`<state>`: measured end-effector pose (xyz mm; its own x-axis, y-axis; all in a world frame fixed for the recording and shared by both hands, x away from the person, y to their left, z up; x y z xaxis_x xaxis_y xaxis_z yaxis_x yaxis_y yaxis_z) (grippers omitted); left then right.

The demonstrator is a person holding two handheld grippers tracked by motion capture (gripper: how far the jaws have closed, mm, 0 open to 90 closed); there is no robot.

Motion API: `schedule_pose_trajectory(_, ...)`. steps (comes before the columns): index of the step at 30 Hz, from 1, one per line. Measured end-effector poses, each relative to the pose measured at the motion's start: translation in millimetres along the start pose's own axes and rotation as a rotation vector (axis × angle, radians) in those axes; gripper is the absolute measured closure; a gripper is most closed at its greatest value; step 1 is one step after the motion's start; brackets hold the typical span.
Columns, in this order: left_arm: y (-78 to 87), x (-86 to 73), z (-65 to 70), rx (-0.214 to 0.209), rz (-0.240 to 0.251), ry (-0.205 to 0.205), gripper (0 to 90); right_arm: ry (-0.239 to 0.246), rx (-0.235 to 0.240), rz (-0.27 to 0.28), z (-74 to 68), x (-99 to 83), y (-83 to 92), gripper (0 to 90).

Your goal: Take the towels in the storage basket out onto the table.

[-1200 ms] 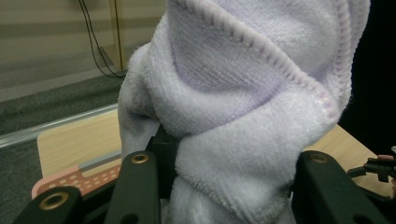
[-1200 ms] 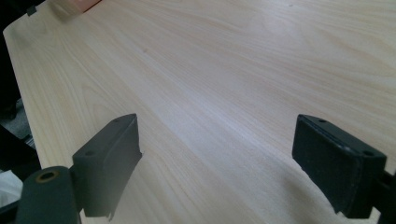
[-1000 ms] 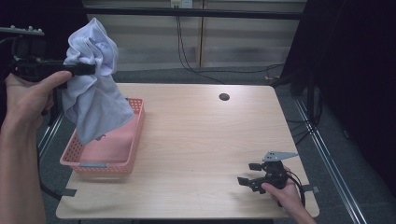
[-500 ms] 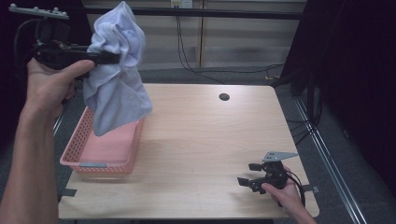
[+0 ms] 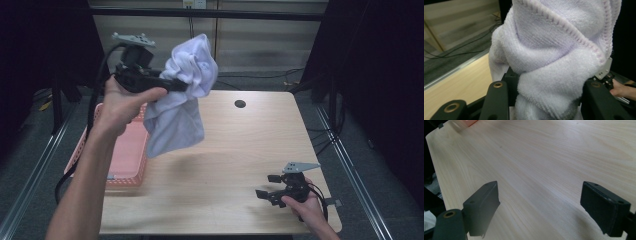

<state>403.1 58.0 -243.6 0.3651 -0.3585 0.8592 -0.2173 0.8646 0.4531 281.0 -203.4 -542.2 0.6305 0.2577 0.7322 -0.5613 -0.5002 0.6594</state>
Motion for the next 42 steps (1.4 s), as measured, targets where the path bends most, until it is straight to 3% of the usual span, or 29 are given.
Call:
schedule_pose_trajectory(3,-20.8,-10.1,8.4,-0.060,0.008,0.013,56.5,0.000,-0.002,0.004,0.4,0.3,0.4,14.9)
schedule_pose_trajectory(9,-64.3,-43.8,18.2,-0.121,-0.026,0.050,55.9,-0.006,-0.005,0.006,1.6,0.7,1.5,14.9)
schedule_pose_trajectory(12,-89.0,-67.0,27.7,-0.152,-0.056,0.050,55.1,-0.005,-0.010,0.016,3.5,1.8,2.0,14.9)
schedule_pose_trajectory(16,-115.3,-98.2,36.4,-0.195,-0.046,0.090,54.7,-0.008,-0.013,0.020,3.9,1.8,3.4,14.9)
schedule_pose_trajectory(20,-136.1,-129.6,39.5,-0.196,-0.082,0.103,54.3,-0.007,-0.011,0.027,3.8,1.7,5.4,14.9)
schedule_pose_trajectory(24,-160.7,-159.2,42.3,-0.224,-0.116,0.114,53.5,-0.004,-0.017,0.026,5.2,1.6,5.6,14.9)
schedule_pose_trajectory(26,-173.2,-176.9,36.9,-0.166,-0.164,0.089,53.1,0.012,-0.034,0.017,6.1,-0.2,5.4,15.4)
schedule_pose_trajectory(27,-180.5,-186.9,34.5,-0.163,-0.185,0.090,52.9,0.013,-0.034,0.014,5.9,-0.7,4.9,15.4)
schedule_pose_trajectory(30,-199.8,-216.1,29.7,-0.199,-0.213,0.139,52.5,0.025,-0.033,0.012,4.4,-1.4,4.7,15.4)
schedule_pose_trajectory(32,-209.1,-233.4,27.4,-0.226,-0.253,0.133,51.5,0.025,-0.032,0.008,3.6,-2.0,4.5,15.4)
schedule_pose_trajectory(35,-212.9,-240.2,30.7,-0.234,-0.219,0.121,47.6,0.026,-0.032,0.008,3.0,-1.9,4.7,15.5)
schedule_pose_trajectory(38,-208.4,-236.0,38.1,-0.267,-0.223,0.098,35.4,0.025,-0.031,0.010,3.5,-1.6,4.5,15.4)
schedule_pose_trajectory(42,-192.2,-224.0,45.4,-0.290,-0.195,0.116,18.9,0.024,-0.030,0.020,3.2,-0.5,7.7,15.7)
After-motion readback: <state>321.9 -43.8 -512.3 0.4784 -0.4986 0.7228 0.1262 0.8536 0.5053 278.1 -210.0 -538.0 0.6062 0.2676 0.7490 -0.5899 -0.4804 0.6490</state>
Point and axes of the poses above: each handheld gripper's, and its own axes: y roughly backward along the jaws, x roughly out of its top, z roughly to its right, the point moved 10 cm from there along -y, roughly forward along the jaws, and after that the axes turned 12 degrees about -x, right-handed, at the moved point
